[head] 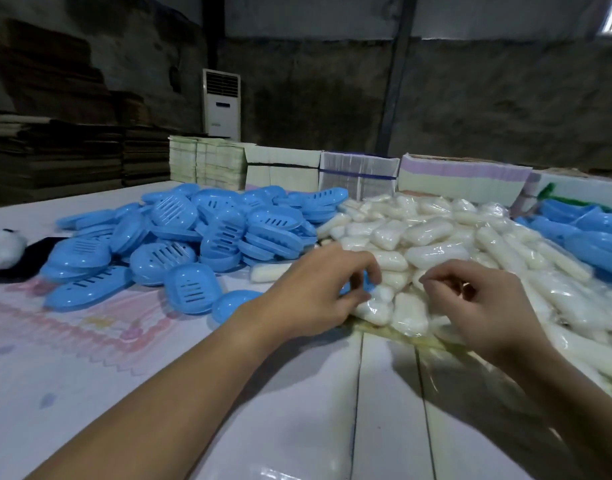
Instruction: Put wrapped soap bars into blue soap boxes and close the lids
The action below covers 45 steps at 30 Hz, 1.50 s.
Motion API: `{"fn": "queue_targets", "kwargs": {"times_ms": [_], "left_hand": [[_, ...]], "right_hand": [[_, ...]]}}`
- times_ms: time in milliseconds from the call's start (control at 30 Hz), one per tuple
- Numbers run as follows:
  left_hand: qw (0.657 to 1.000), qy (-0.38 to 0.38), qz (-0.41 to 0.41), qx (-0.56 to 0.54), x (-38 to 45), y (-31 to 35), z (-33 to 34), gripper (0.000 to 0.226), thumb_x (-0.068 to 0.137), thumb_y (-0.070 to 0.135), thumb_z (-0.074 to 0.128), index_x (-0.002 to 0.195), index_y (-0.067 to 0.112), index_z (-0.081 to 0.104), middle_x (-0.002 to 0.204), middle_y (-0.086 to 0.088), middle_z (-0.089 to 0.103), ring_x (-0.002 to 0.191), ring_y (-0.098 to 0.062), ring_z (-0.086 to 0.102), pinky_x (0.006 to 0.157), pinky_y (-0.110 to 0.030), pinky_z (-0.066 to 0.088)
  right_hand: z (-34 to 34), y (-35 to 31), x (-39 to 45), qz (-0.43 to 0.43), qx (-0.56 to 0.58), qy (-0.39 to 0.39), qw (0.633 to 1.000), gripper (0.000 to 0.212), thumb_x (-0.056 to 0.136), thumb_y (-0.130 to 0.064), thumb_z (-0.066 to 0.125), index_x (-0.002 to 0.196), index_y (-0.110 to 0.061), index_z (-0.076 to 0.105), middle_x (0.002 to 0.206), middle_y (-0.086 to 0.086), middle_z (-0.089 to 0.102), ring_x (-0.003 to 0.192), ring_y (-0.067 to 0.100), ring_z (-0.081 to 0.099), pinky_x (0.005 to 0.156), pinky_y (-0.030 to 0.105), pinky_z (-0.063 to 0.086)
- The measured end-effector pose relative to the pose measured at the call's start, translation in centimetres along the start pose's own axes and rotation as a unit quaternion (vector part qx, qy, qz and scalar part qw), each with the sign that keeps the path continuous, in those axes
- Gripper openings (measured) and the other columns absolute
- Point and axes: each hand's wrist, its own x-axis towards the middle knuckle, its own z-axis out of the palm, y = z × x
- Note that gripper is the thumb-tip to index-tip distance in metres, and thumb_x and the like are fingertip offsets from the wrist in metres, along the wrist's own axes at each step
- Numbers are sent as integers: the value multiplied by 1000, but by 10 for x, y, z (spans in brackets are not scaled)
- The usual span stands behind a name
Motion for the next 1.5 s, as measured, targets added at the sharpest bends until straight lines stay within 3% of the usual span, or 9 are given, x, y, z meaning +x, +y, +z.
{"fn": "queue_targets", "kwargs": {"times_ms": [167, 333, 600, 733, 1067, 1233, 1300, 1433, 1500], "left_hand": [[974, -121, 62, -180, -4, 17, 5, 22, 88, 10, 75, 108, 19, 74, 83, 12, 65, 88, -1, 54, 83, -17, 42], [946, -183, 85, -252, -7, 25, 0, 31, 83, -1, 73, 110, 15, 77, 86, 12, 68, 91, -6, 57, 87, -18, 44], [984, -126, 64, -107, -5, 23, 6, 20, 80, 29, 65, 91, 18, 77, 85, 11, 63, 91, -4, 52, 82, -17, 36], [958, -239, 70, -141, -9, 33, 17, 37, 73, 59, 77, 98, 33, 67, 101, 15, 53, 106, -10, 51, 89, -21, 43], [964, -229, 9, -133, -6, 18, 26, 42, 71, 50, 85, 104, 35, 64, 107, 17, 55, 105, -7, 52, 93, -25, 45], [971, -193, -33, -136, -4, 9, 27, 48, 72, 48, 87, 109, 37, 59, 102, 15, 58, 95, -6, 55, 80, -21, 47], [969, -192, -56, -144, -4, 8, 27, 53, 71, 49, 87, 112, 41, 54, 102, 15, 58, 92, -4, 56, 76, -18, 48], [966, -191, -83, -152, -3, 8, 30, 70, 59, 62, 82, 117, 49, 44, 99, 19, 57, 92, -4, 58, 80, -23, 51], [964, -187, -94, -161, -3, 7, 30, 78, 53, 66, 80, 119, 51, 42, 97, 22, 57, 92, -3, 59, 81, -24, 52]], "right_hand": [[-20, 19, 8, 74, -21, 68, 995, 20, 81, -15, 65, 70, -30, 70, 72, -19, 67, 71, 4, 59, 62, 20, 43], [-21, 26, 11, 98, -122, -61, 986, 16, 79, -17, 67, 84, -32, 69, 75, -12, 63, 77, 7, 57, 63, 23, 37], [-44, 31, 13, 62, -182, -234, 953, 34, 71, -18, 75, 94, -42, 69, 84, -7, 54, 76, 0, 50, 63, 12, 36], [-32, 34, 11, 76, -279, -301, 909, 52, 72, -31, 72, 120, -46, 60, 99, -11, 48, 92, 8, 47, 80, 26, 42], [-15, 22, 27, 83, -448, -370, 810, 63, 72, -27, 59, 131, -48, 49, 99, -6, 39, 113, 24, 46, 93, 49, 25], [-23, 33, 24, 43, -407, -275, 870, 16, 73, -45, 61, 82, -33, 57, 83, -11, 40, 88, 18, 47, 79, 38, 25], [-29, 37, 20, 37, -334, -224, 915, 24, 72, -43, 64, 69, -21, 56, 81, -3, 51, 80, 22, 52, 70, 37, 37], [-32, 27, 16, 77, -142, -97, 982, 24, 67, -36, 70, 68, -14, 63, 61, 2, 58, 60, 20, 54, 55, 28, 42], [-31, 21, 17, 118, -23, -39, 992, 27, 62, -35, 69, 87, -25, 69, 73, -3, 66, 63, 15, 61, 55, 27, 49]]}}
